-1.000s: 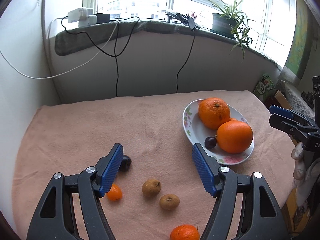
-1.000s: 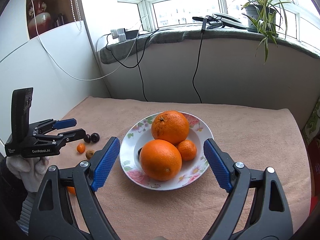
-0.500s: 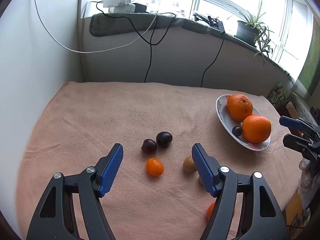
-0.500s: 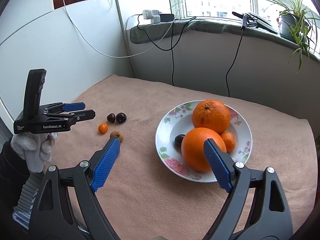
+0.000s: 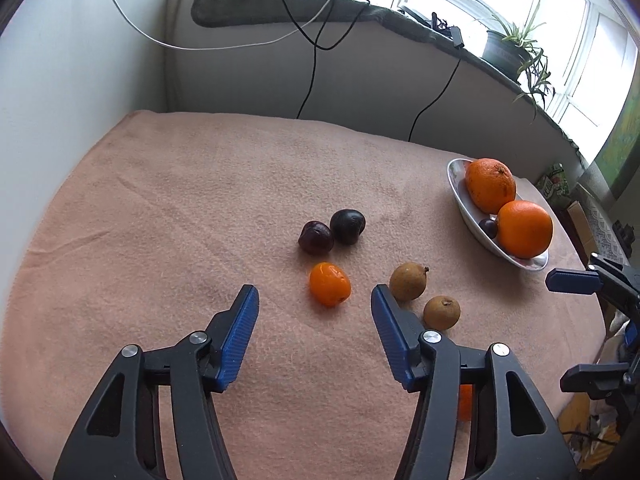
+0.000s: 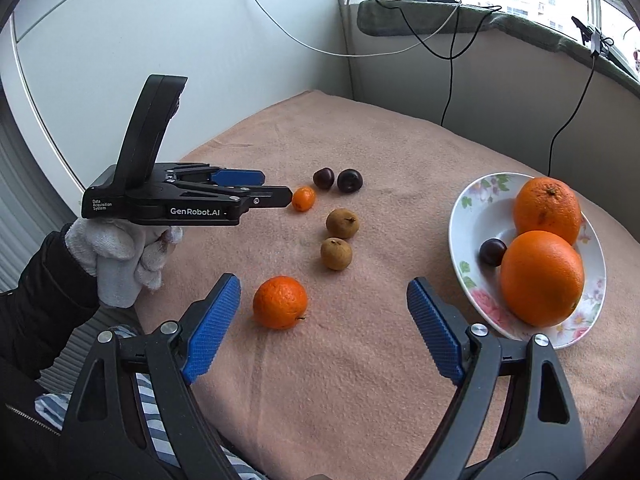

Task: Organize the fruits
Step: 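Grasp the larger tangerine with the right gripper while the left gripper grasps a small orange fruit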

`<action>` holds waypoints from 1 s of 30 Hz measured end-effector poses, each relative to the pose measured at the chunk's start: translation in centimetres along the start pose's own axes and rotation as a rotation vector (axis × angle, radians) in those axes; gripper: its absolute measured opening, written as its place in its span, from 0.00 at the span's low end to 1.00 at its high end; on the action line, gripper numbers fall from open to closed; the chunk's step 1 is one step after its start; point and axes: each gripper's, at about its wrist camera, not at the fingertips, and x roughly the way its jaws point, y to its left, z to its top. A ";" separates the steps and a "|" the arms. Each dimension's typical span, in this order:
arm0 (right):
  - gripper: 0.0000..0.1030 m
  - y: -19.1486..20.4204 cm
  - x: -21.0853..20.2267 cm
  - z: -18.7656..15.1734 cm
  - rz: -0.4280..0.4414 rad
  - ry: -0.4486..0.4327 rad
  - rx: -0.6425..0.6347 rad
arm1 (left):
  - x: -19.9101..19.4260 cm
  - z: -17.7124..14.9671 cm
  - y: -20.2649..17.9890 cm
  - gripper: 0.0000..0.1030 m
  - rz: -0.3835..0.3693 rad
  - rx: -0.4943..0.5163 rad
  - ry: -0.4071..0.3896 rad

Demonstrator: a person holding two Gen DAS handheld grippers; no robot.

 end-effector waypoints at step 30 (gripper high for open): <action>0.60 3.6 5.2 -0.4 -0.033 0.119 -0.078 | 3.6 0.9 -1.1 0.38 0.021 0.057 0.051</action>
